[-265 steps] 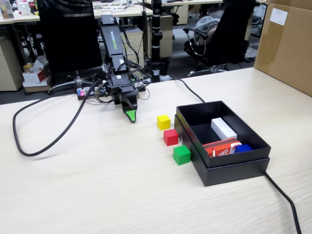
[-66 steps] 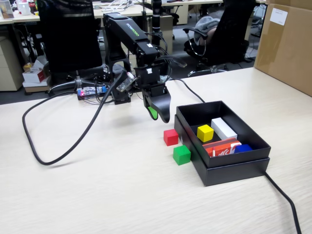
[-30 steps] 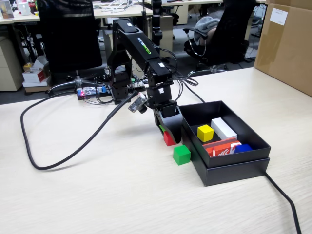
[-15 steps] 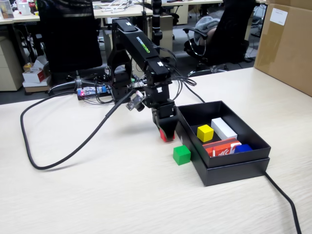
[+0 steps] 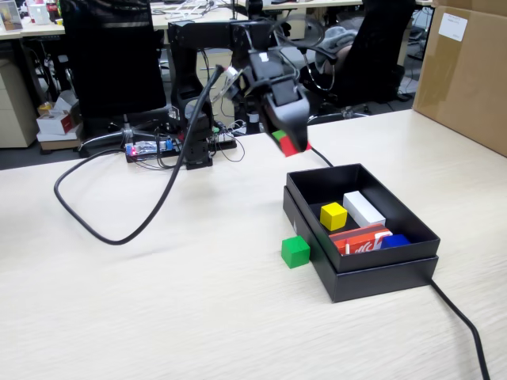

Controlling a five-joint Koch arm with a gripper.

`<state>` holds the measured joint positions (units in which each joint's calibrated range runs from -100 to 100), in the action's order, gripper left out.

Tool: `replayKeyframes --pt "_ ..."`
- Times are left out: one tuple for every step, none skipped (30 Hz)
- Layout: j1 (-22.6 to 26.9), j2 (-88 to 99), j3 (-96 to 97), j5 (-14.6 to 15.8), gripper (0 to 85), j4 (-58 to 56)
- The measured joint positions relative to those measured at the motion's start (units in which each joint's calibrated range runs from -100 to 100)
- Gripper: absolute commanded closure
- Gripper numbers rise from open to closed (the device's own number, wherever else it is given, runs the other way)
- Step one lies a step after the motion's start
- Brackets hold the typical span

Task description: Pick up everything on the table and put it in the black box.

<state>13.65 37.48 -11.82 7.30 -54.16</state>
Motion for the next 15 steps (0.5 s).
replayKeyframes --pt "1.12 -3.88 -5.48 -0.2 84.7 0.08" --pt "1.12 -4.14 -5.66 -0.2 84.7 0.08" --pt "1.81 -9.45 -8.12 -0.34 84.6 0.0" --pt "1.86 -9.71 -8.22 -0.34 84.6 0.0" --pt "2.34 -15.02 -9.22 -0.44 84.6 -0.08" --pt "2.34 -15.28 -9.31 -0.44 84.6 -0.08" --pt "2.64 -17.61 -9.86 -0.44 84.6 -0.08" --pt "2.83 -24.34 -9.77 -0.44 84.6 -0.08" --pt "2.88 -25.5 -10.04 -0.39 84.6 -0.08" --pt "2.93 -28.48 -10.13 -0.24 84.6 -0.08" --pt "2.93 -29.77 -9.31 -0.15 84.6 -0.08" --pt "2.98 -30.68 -8.12 -0.15 84.6 -0.08" --pt "2.98 -31.33 -7.85 -0.15 84.5 -0.08" --pt "2.98 -31.33 -7.85 -0.15 84.5 -0.08" --pt "2.98 -31.33 -7.39 -0.15 84.5 -0.08"
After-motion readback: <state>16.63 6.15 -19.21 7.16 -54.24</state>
